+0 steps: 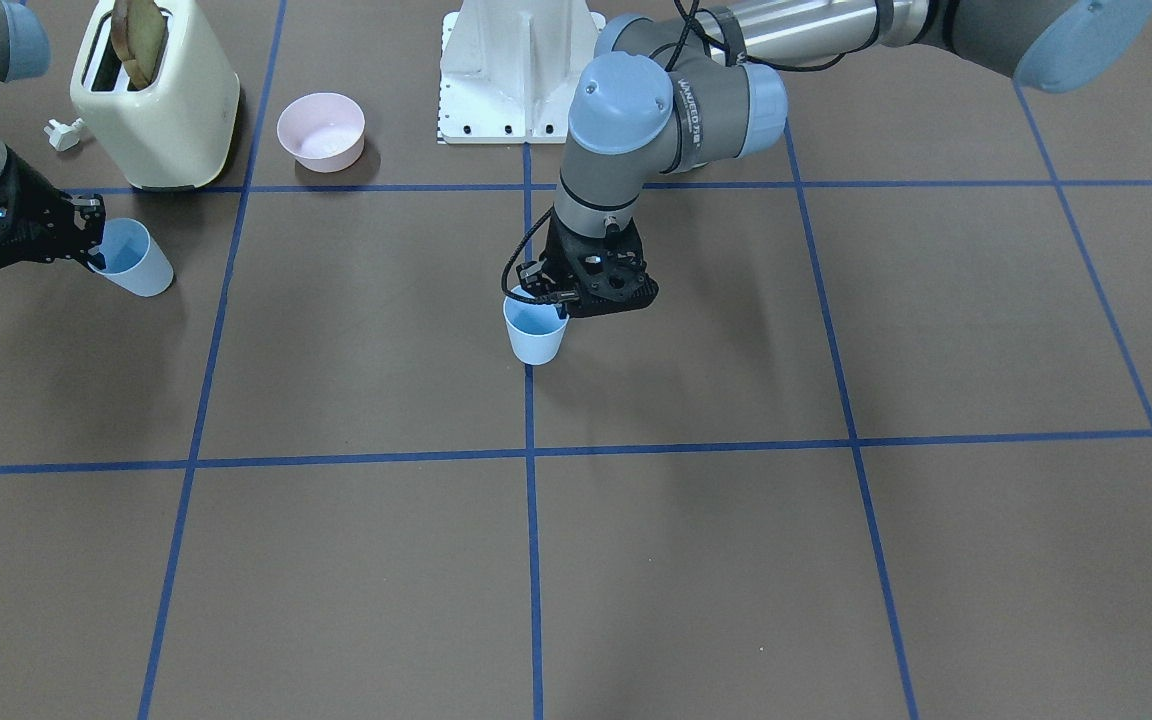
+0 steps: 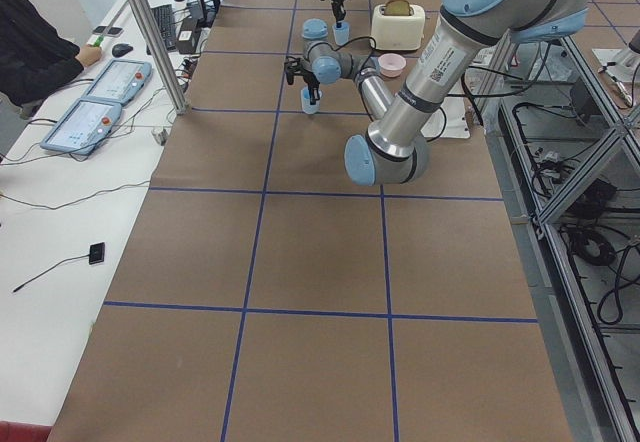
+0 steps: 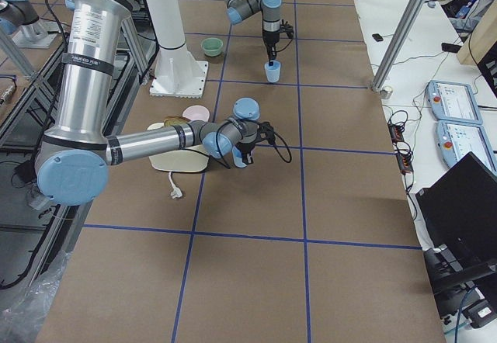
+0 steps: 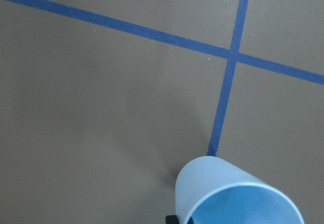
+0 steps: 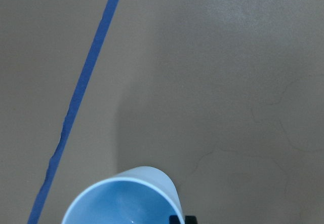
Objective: Stack blue cups with both arms
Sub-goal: 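Set the cup down centrally with the left gripper while the right lifts its cup, then open and withdraw the left gripper while the right carries its cup over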
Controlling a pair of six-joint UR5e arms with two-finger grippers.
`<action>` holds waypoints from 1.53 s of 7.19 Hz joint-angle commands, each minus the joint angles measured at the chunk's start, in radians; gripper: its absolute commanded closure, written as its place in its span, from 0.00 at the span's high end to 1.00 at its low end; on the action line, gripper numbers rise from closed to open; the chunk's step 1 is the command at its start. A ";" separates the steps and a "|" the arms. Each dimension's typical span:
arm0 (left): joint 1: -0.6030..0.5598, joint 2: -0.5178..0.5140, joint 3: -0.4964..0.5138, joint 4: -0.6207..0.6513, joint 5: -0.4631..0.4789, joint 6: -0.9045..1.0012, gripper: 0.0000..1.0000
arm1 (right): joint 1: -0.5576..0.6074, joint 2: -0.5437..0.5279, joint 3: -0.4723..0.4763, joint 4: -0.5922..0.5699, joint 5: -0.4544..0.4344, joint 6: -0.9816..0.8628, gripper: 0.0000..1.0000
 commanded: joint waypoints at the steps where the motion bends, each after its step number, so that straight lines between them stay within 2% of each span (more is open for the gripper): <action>1: 0.005 0.001 0.007 0.000 0.000 0.000 0.00 | 0.010 0.038 0.007 0.000 0.014 0.003 0.00; 2: 0.006 0.000 0.007 -0.002 0.000 0.002 0.00 | 0.036 0.060 0.007 -0.002 0.035 0.005 0.00; 3: 0.005 0.001 0.007 -0.003 0.000 0.005 0.00 | 0.083 0.086 0.006 -0.006 0.108 0.006 0.00; 4: 0.005 0.000 0.009 -0.003 0.000 0.008 0.09 | 0.125 0.109 0.006 -0.011 0.164 0.006 0.00; 5: 0.006 -0.002 0.018 -0.006 0.000 0.009 0.33 | 0.133 0.130 0.007 -0.012 0.167 0.008 0.00; 6: 0.011 -0.005 0.027 -0.011 0.000 0.009 0.33 | 0.133 0.153 0.007 -0.017 0.170 0.018 0.00; 7: 0.014 -0.003 0.039 -0.034 0.000 0.009 0.33 | 0.139 0.207 0.012 -0.070 0.172 0.034 0.00; 8: 0.014 -0.003 0.043 -0.054 0.000 0.011 0.39 | 0.142 0.268 0.013 -0.133 0.172 0.044 0.00; 9: 0.014 -0.005 0.038 -0.055 0.000 0.020 0.61 | 0.142 0.300 0.016 -0.153 0.172 0.063 0.00; 11: 0.012 -0.006 0.030 -0.052 -0.002 0.026 0.65 | 0.139 0.382 0.021 -0.217 0.172 0.138 0.00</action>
